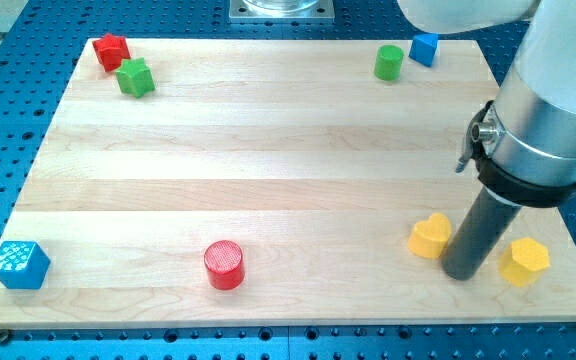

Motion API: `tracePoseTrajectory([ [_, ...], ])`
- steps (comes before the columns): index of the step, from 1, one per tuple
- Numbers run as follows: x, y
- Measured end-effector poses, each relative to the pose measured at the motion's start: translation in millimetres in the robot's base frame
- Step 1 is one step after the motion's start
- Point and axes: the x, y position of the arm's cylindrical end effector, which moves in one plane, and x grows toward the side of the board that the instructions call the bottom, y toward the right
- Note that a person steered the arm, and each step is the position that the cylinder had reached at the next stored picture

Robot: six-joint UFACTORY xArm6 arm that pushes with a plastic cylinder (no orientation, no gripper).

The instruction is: Move the yellow heart top left to the yellow hexagon

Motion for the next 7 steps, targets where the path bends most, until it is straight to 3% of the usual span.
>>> tracePoseTrajectory([
  [2, -32.8, 36.9],
  [4, -19.0, 53.2],
  [5, -43.0, 53.2],
  [6, -91.5, 20.1],
  [7, -82.2, -55.8],
])
